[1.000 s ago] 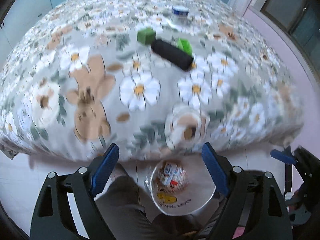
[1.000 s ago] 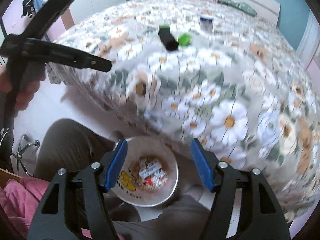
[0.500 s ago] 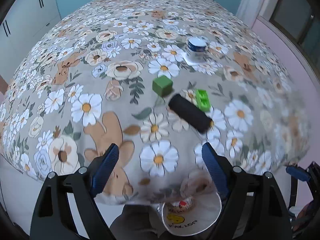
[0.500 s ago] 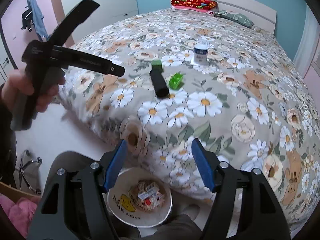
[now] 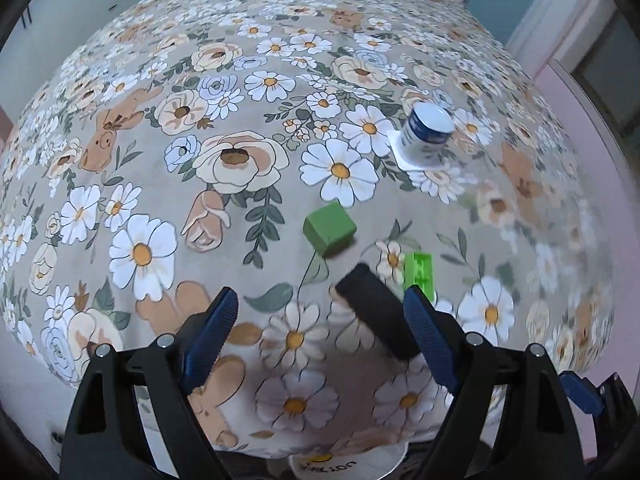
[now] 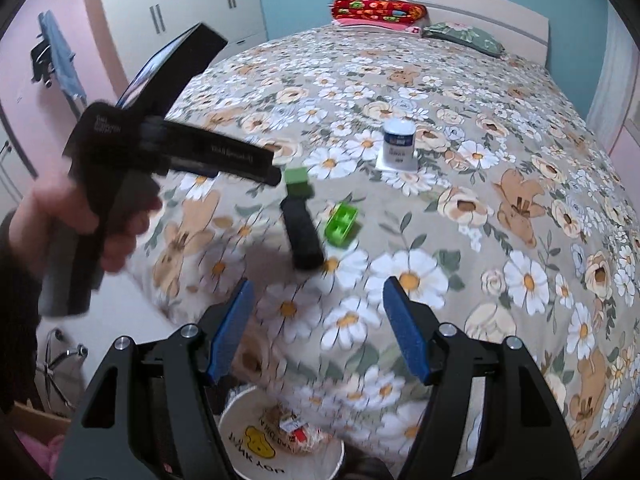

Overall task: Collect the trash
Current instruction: 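Grasp the dark green block with the left tool while the right tool grasps the lime green brick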

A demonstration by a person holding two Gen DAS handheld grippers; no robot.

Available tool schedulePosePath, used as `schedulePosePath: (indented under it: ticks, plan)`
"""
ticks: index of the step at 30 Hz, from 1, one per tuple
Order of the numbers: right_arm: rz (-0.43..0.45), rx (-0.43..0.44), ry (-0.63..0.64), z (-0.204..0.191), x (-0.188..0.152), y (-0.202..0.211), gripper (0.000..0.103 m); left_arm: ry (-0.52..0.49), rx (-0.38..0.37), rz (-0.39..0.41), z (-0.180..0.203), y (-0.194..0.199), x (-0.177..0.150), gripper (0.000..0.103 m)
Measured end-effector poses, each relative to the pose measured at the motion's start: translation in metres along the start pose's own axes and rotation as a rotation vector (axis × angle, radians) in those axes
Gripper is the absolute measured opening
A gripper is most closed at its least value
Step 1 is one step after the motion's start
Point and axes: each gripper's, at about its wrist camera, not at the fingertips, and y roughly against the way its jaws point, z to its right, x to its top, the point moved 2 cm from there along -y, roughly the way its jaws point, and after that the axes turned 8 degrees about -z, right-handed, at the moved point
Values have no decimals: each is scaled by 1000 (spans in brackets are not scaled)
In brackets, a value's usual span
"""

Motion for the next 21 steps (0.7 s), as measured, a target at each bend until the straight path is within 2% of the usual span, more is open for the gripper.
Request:
schedulePosePath:
  ticks: [11, 15, 18, 21]
  plan:
    - [-31, -27, -146, 26, 53, -70, 67, 95, 22, -36, 4, -39, 36, 86]
    - [-73, -29, -196, 35, 62, -102, 67, 94, 32, -57, 6, -54, 43, 85]
    - [-97, -26, -227, 42, 65, -121, 67, 94, 29, -72, 6, -63, 46, 79]
    - [-116, -1, -261, 45, 66, -136, 63, 101, 25, -87, 5, -71, 49, 78]
